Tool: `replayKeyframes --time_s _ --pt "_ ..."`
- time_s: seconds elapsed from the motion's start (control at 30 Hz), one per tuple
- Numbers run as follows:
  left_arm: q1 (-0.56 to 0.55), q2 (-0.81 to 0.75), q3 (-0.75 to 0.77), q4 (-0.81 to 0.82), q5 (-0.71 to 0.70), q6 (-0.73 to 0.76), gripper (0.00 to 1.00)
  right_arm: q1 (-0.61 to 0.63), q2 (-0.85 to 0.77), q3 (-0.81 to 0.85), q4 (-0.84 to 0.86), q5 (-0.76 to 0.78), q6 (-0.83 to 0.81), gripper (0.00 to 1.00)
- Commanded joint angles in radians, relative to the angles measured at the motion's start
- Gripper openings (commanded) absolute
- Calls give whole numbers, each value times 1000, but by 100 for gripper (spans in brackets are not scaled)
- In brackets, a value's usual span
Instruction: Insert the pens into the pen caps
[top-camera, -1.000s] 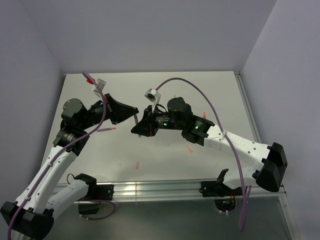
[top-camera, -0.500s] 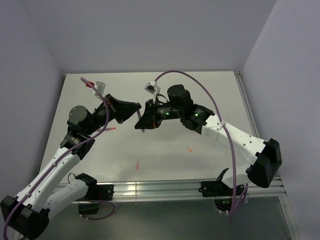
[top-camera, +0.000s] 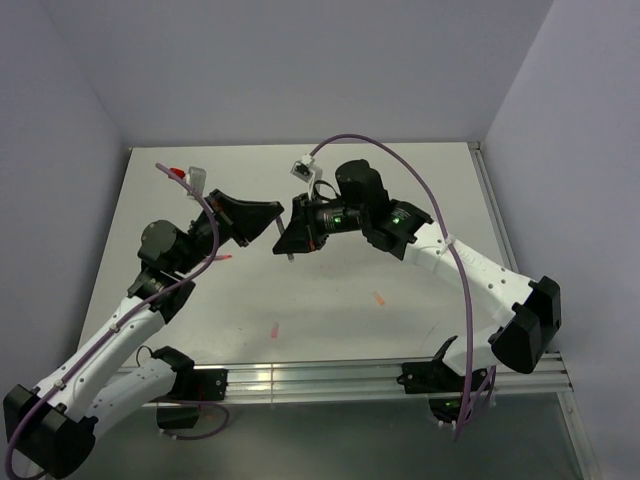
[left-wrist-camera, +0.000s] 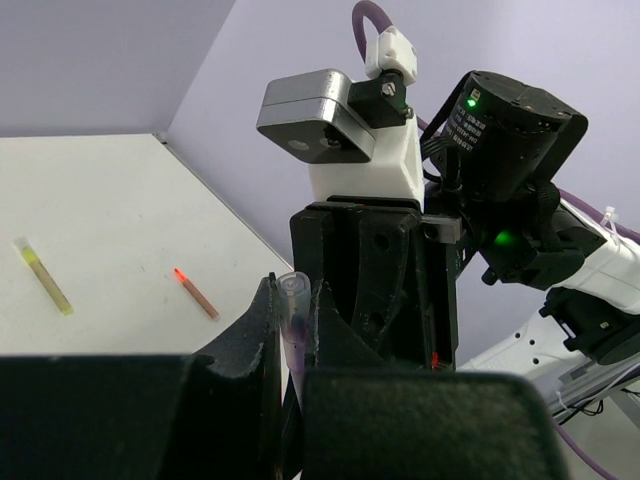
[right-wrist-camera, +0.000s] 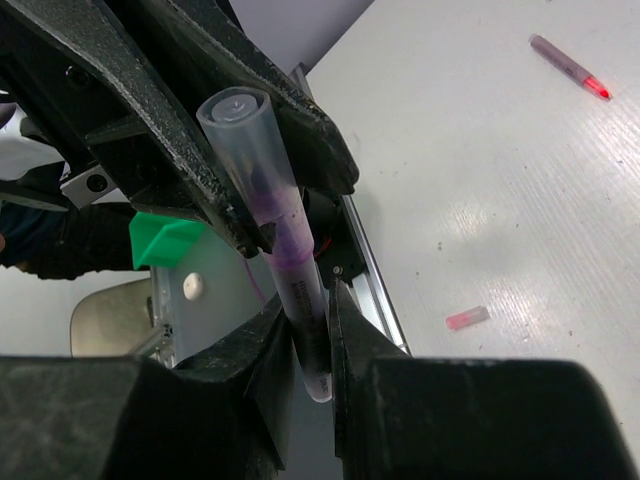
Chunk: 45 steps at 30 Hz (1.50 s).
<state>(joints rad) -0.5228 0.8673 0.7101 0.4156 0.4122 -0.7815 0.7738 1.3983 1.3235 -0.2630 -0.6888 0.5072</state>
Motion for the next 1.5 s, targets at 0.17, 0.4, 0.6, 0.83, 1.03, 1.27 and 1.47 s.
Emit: replayKeyframes --time_s 0.17,0.4,0.6,0.83,1.03,1.27,1.47 --pt "-79 33 -86 -235 329 33 0 -103 -38 174 352 221 65 0" --pt "-77 62 -18 -258 238 19 0 -100 -54 123 349 206 51 0" --pt "-72 136 115 -300 131 34 0 -88 -76 40 343 181 25 7" --pt "-54 196 215 -294 99 22 0 -67 -113 -24 326 166 -12 38" --pt "-13 234 293 -307 83 19 0 -41 -130 -50 278 173 -42 52" --pt "64 309 410 -369 33 62 0 -36 -228 -144 184 277 -71 59" --pt "109 497 495 -383 -36 129 0 -39 -363 -182 -51 719 -50 62"
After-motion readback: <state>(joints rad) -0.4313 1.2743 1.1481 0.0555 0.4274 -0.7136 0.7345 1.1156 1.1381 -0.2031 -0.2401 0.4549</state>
